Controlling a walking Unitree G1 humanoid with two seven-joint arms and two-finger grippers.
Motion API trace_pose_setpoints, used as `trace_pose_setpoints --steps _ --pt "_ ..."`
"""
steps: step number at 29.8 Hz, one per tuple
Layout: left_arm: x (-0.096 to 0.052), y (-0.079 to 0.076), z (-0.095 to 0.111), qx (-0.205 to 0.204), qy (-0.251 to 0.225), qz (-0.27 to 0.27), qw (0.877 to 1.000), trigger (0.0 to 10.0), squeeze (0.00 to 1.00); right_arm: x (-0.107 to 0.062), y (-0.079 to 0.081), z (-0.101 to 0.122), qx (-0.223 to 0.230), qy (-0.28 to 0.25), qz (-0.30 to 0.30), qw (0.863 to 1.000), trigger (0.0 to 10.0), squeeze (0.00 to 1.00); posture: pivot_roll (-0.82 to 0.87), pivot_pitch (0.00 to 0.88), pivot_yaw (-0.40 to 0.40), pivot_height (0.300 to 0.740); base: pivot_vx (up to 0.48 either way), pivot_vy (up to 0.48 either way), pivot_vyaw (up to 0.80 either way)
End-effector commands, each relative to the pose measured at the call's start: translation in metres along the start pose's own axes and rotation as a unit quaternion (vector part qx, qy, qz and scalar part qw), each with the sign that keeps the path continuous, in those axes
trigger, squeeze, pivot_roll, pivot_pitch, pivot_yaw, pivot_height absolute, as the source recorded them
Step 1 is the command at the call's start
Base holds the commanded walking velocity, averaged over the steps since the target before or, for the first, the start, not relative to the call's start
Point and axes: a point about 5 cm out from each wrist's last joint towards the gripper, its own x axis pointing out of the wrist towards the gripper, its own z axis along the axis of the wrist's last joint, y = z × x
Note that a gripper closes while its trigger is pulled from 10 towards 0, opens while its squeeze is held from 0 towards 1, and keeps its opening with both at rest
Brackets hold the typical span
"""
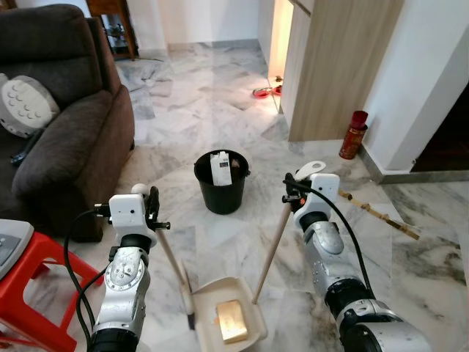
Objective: Sweep floor
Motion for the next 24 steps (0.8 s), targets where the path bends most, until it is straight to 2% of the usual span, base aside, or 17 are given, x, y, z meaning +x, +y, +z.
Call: trace_pose_setpoints --steps 1,14,24 --pt "0.0035 0.0031 0.0116 0.004 -0.026 0.001 1.000 10.0 0.00 0.0065 0.0086 0.0141 0.014 -0.030 0.010 0.999 10.0 0.00 0.00 0.000 0.031 0.740 0.000 0.000 0.00" --pt "0.0038 0.0022 0.0119 0.006 -0.028 0.000 1.000 10.0 0.00 0.0059 0.0092 0.0117 0.013 -0.024 0.014 1.000 10.0 0.00 0.00 0.000 0.028 0.740 0.000 0.000 0.00" --pt "0.0038 0.0013 0.0121 0.005 -0.028 -0.001 1.000 10.0 0.00 0.0055 0.0085 0.0115 0.012 -0.024 0.015 1.000 10.0 0.00 0.00 0.000 0.028 0.740 0.253 0.000 0.00"
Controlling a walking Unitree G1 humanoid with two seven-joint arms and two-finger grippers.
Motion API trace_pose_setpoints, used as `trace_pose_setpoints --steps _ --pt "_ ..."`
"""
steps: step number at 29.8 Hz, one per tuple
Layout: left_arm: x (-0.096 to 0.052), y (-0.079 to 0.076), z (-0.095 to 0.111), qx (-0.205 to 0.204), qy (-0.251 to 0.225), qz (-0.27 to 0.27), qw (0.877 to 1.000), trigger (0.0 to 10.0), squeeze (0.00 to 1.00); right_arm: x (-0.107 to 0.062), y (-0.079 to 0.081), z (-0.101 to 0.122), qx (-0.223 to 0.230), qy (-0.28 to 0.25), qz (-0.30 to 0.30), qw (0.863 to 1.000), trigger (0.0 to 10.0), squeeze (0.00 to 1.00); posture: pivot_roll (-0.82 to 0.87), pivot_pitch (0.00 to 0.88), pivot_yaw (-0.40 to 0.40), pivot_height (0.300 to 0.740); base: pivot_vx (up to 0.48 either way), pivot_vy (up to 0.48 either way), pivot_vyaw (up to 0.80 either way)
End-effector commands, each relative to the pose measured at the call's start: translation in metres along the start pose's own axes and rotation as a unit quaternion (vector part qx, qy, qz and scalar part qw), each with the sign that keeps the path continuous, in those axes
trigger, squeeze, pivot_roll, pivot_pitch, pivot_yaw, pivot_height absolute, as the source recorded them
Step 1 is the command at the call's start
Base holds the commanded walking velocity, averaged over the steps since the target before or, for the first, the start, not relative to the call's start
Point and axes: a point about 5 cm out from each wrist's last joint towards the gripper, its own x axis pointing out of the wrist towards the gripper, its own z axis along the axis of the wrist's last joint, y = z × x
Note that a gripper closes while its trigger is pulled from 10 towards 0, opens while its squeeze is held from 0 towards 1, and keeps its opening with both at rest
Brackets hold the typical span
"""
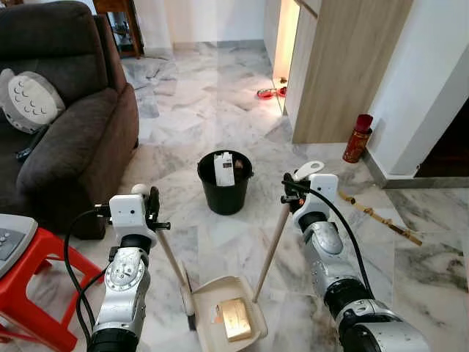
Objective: Sweep floor
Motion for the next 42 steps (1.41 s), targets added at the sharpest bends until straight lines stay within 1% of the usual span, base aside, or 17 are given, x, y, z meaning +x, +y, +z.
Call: trace_pose_setpoints --steps 1,14,21,42 --pt "0.0040 -0.0006 0.0121 0.000 -0.028 -0.002 1.000 10.0 0.00 0.0057 0.0032 0.0129 0.008 -0.025 0.005 1.000 10.0 0.00 0.00 0.000 0.028 0.740 0.300 0.000 0.00" --pt "0.0039 -0.0004 0.0119 0.000 -0.028 -0.003 1.000 10.0 0.00 0.0053 0.0044 0.0117 0.004 -0.023 0.006 1.000 10.0 0.00 0.00 0.000 0.029 0.740 0.323 0.000 0.00" --pt "0.0037 -0.0006 0.0111 -0.001 -0.026 -0.002 1.000 10.0 0.00 0.0053 0.0063 0.0111 0.004 -0.021 0.012 1.000 10.0 0.00 0.00 0.000 0.026 0.740 0.000 0.000 0.00" --pt "0.0034 -0.0012 0.0112 -0.001 -0.027 -0.003 1.000 10.0 0.00 0.0061 0.0075 0.0136 0.011 -0.026 0.017 0.999 10.0 0.00 0.00 0.000 0.023 0.740 0.378 0.000 0.00"
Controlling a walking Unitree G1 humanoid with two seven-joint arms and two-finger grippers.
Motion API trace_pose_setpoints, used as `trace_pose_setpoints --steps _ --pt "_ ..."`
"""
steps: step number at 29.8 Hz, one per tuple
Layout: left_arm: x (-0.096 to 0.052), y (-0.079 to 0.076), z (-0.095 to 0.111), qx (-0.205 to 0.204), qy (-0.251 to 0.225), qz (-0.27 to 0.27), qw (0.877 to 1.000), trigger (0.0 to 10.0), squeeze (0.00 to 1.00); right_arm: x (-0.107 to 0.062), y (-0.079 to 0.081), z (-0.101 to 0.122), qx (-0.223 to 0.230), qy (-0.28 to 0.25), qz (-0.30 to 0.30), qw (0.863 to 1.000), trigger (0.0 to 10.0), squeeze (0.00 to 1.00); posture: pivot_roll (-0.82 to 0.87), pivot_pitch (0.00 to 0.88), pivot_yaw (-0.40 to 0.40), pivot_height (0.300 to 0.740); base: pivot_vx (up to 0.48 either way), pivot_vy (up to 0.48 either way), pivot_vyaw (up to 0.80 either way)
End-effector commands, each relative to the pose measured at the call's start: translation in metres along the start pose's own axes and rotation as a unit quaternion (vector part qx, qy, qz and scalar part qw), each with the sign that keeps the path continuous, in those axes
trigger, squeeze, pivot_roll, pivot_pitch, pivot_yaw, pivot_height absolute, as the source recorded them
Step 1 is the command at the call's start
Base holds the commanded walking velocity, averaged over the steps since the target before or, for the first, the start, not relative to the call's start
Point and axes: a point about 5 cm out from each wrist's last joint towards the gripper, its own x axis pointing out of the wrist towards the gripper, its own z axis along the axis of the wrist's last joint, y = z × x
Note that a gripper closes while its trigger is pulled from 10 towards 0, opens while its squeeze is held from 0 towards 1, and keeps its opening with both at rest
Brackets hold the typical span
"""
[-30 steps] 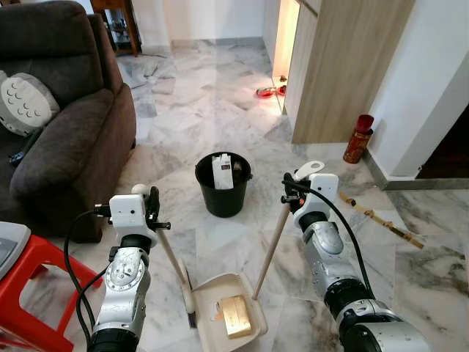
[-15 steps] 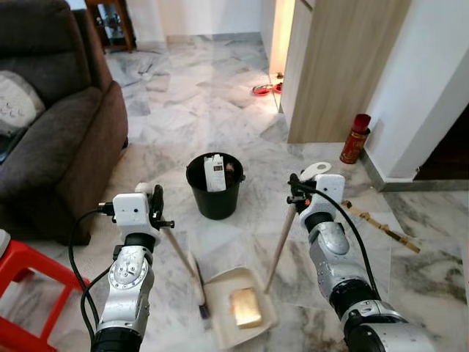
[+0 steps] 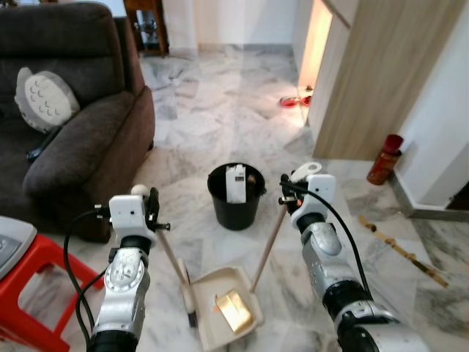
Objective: Sweep floor
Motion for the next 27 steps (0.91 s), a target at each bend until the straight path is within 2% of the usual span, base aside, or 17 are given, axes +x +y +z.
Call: trace_pose_setpoints --steps 1,9,27 --pt "0.0053 -0.0110 0.0122 -0.010 -0.030 -0.014 0.999 10.0 0.00 0.0039 -0.0102 0.0145 0.003 -0.027 -0.014 1.000 10.0 0.00 0.00 0.000 0.023 0.740 0.379 0.000 0.00" --pt "0.0053 -0.0111 0.0125 -0.011 -0.031 -0.015 0.999 10.0 0.00 0.0039 -0.0105 0.0145 0.003 -0.026 -0.014 1.000 10.0 0.00 0.00 0.000 0.023 0.740 0.381 0.000 0.00" --pt "0.0045 -0.0098 0.0141 -0.012 -0.038 -0.010 0.999 10.0 0.00 0.0081 -0.0128 0.0242 -0.001 -0.040 -0.023 0.999 10.0 0.00 0.00 0.000 0.017 0.740 0.000 0.000 0.00"
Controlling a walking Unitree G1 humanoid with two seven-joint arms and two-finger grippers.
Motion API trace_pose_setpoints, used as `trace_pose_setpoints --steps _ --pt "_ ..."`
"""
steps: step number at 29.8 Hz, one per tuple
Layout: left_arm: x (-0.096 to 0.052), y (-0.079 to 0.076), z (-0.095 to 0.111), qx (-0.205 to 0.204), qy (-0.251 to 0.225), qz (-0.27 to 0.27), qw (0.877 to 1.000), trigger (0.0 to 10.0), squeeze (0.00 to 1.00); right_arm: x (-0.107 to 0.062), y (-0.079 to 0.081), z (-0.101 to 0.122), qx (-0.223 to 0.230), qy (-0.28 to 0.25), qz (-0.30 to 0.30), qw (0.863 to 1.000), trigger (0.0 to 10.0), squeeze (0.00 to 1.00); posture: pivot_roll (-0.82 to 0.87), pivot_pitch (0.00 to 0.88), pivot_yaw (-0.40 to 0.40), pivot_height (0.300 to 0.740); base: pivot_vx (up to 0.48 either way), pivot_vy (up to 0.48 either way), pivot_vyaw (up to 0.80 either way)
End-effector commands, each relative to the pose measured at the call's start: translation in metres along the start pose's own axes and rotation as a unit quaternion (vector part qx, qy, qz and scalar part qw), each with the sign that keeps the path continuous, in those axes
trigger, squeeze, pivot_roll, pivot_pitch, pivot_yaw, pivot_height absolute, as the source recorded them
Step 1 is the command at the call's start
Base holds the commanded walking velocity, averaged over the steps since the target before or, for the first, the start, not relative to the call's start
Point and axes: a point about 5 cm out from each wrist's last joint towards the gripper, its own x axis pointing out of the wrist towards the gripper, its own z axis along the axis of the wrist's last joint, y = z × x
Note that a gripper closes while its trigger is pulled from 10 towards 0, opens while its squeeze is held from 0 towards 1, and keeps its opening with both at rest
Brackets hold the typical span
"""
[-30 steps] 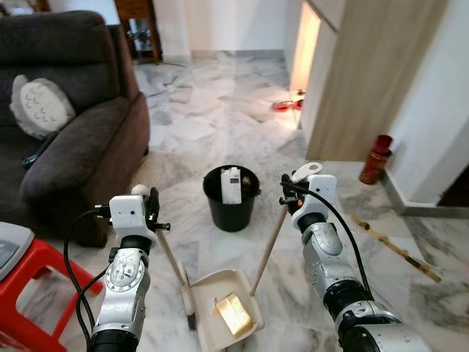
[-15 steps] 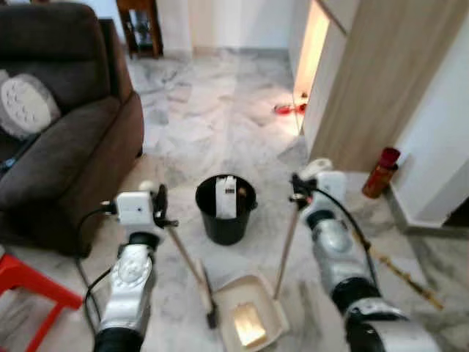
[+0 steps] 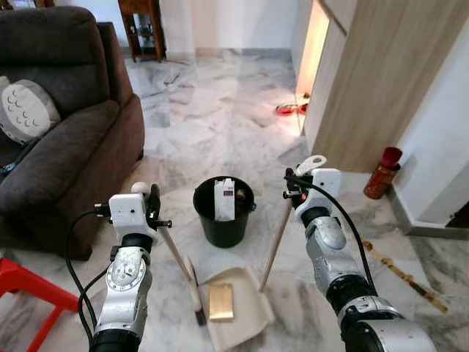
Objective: Sweep floor
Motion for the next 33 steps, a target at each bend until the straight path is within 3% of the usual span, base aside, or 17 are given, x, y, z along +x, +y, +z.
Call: trace_pose_setpoints --steps 1,8,13,21,27,33 --pt "0.003 0.003 0.009 0.003 -0.023 0.001 1.000 10.0 0.00 0.008 0.005 0.015 0.017 -0.027 -0.003 0.999 10.0 0.00 0.00 0.000 0.017 0.740 0.000 0.000 0.00" --pt "0.003 0.004 0.009 0.006 -0.023 0.004 1.000 10.0 0.00 0.012 -0.002 0.018 0.069 -0.015 -0.037 0.997 10.0 0.00 0.01 0.000 0.016 0.740 0.000 0.000 0.00" --pt "0.003 0.006 0.010 0.007 -0.026 0.008 1.000 10.0 0.00 0.016 -0.016 0.020 0.146 0.019 -0.097 0.984 10.0 0.00 0.01 0.000 0.015 0.740 0.000 0.000 0.00" --pt "-0.001 0.005 0.012 -0.003 -0.036 -0.003 0.999 10.0 0.00 0.014 -0.019 0.017 0.139 0.024 -0.104 0.984 10.0 0.00 0.01 0.000 0.015 0.740 0.000 0.000 0.00" --pt "-0.020 0.011 0.001 0.008 -0.008 -0.010 1.000 10.0 0.00 0.014 -0.025 0.023 0.144 0.009 -0.127 0.981 10.0 0.00 0.01 0.000 0.016 0.740 0.000 0.000 0.00" --pt "-0.041 0.005 -0.013 0.081 0.023 -0.079 0.993 10.0 0.00 0.016 -0.028 0.026 0.144 0.009 -0.135 0.980 10.0 0.00 0.01 0.000 0.013 0.740 0.000 0.000 0.00"
